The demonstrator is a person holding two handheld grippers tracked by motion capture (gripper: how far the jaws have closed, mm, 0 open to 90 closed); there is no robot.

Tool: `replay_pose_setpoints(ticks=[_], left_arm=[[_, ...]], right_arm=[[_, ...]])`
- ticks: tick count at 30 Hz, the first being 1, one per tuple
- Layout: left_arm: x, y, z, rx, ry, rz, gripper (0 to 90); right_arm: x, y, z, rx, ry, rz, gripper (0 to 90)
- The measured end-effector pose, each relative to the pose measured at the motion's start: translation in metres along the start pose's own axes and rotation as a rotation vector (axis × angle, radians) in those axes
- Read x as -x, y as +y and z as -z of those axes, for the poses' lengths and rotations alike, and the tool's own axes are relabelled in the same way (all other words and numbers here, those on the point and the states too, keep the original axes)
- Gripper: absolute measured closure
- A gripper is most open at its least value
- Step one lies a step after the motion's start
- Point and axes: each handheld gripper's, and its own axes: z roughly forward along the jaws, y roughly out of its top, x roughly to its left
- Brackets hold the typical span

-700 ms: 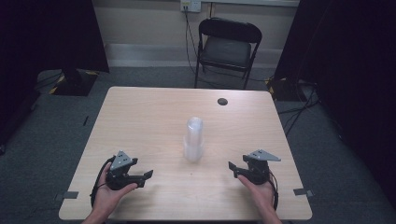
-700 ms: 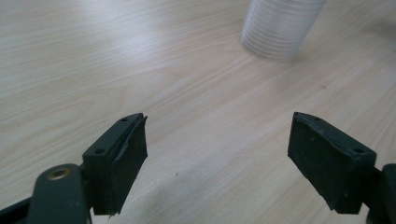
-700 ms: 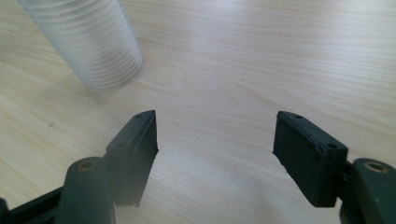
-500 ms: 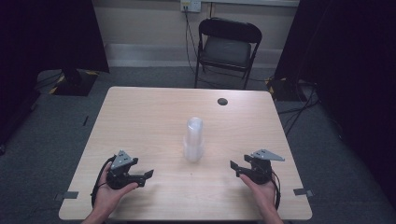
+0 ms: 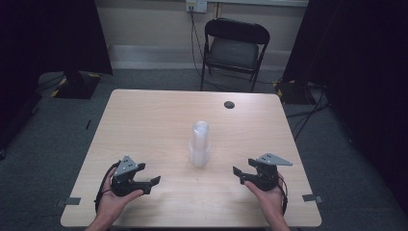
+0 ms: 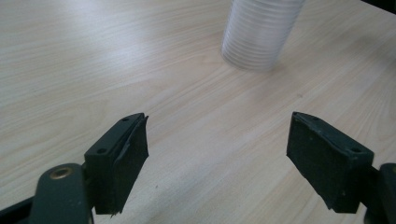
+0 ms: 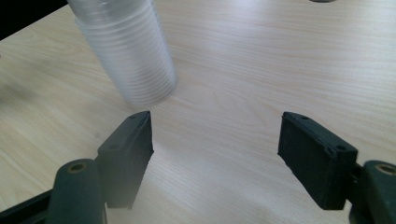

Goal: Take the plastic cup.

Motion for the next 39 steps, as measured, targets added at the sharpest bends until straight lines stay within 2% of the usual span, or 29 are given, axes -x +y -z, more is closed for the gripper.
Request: replay_pose_setpoints(ticks=[5, 8, 10, 16, 18, 19, 24, 29, 30, 34, 39], left_arm=[[0.003, 0.000, -0.001, -0.008, -0.024, -0.017, 21.0], [0.005, 0.000, -0.003, -0.032, 0.003, -0.024, 21.9], [0.005, -0.001, -0.004, -0.032, -0.012, -0.013, 21.9], [0.004, 0.001, -0.002, -0.017, -0.017, -0.009, 24.3], [0.004, 0.000, -0.001, -0.010, -0.027, 0.007, 30.5], [0.003, 0.000, -0.001, -0.013, -0.027, 0.007, 30.5], [0.003, 0.000, -0.001, -0.015, -0.022, 0.005, 28.3], [0.004, -0.001, -0.002, -0.041, -0.007, -0.010, 24.4], [0.004, -0.001, -0.003, -0.043, -0.017, -0.005, 24.5], [0.004, -0.001, -0.002, -0.039, -0.016, -0.012, 24.3], [0.002, -0.001, -0.001, -0.036, -0.010, 0.000, 22.0]], right_arm=[[-0.004, 0.006, 0.002, 0.014, 0.027, 0.020, 25.3], [-0.006, 0.009, 0.002, 0.023, 0.039, 0.020, 25.6], [-0.009, 0.012, 0.002, 0.033, 0.040, 0.027, 26.4], [-0.015, 0.024, 0.002, 0.050, 0.050, 0.078, 30.4], [-0.018, 0.029, 0.000, 0.042, 0.069, 0.096, 31.1], [-0.019, 0.031, -0.001, 0.040, 0.072, 0.106, 31.1], [-0.028, 0.041, -0.008, 0.057, 0.093, 0.129, 31.6], [-0.032, 0.050, -0.011, 0.075, 0.110, 0.130, 31.6], [-0.034, 0.055, -0.012, 0.088, 0.132, 0.123, 30.9], [-0.039, 0.061, -0.016, 0.089, 0.152, 0.130, 28.9], [-0.045, 0.068, -0.024, 0.100, 0.173, 0.136, 25.1]])
